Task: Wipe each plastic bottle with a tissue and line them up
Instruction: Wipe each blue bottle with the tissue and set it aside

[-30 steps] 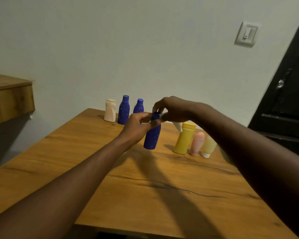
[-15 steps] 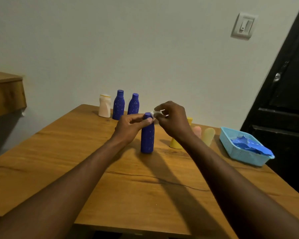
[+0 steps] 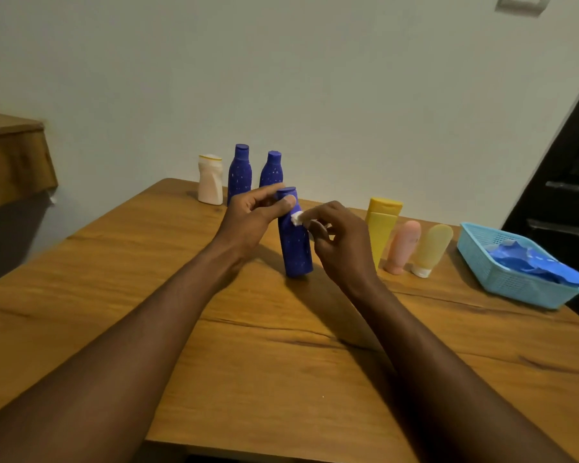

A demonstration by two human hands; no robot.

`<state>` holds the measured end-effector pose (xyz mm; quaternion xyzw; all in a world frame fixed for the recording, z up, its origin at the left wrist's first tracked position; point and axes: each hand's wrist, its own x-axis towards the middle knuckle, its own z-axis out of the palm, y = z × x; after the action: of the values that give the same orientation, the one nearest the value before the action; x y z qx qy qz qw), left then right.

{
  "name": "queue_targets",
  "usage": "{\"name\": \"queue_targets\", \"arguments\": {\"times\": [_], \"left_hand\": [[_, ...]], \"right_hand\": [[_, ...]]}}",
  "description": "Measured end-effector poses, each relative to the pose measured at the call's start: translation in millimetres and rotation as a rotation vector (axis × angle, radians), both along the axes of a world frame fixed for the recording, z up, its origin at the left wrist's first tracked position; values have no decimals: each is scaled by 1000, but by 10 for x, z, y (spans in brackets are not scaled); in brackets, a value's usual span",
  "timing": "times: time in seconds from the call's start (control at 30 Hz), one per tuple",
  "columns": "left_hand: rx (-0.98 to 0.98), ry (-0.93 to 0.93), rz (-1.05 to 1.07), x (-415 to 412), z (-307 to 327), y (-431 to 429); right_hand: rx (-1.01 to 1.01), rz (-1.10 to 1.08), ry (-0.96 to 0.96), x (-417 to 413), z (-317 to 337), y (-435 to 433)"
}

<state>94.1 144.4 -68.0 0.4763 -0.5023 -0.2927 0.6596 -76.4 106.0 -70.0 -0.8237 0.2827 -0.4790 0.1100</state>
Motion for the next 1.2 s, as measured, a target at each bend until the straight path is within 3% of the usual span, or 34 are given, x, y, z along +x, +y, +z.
{"name": "queue_targets", "arguments": {"times": [0.17, 0.43, 0.67, 0.73, 0.87, 0.93, 1.1, 1.2], "left_hand": [[-20, -31, -28, 11, -1, 0], [-44, -47, -28, -25, -15, -4], [-63, -9, 2, -1, -20, 3], [-61, -18, 6, -5, -7, 12], [-74, -29, 6, 3, 6, 30], [-82, -44, 17, 0, -1, 27], [-77, -53, 31, 14, -16, 10], [-79, -74, 36, 3, -10, 2]], "right_hand": [[-9, -17, 273, -107, 16, 73], [-136, -77, 96, 19, 160, 90], [176, 24, 589, -140, 108, 174], [145, 20, 539, -145, 110, 178], [-94, -70, 254, -43, 151, 136], [-120, -86, 221, 9, 180, 171], [-10, -1, 598, -9, 104, 261], [40, 4, 665, -34, 83, 268]]}}
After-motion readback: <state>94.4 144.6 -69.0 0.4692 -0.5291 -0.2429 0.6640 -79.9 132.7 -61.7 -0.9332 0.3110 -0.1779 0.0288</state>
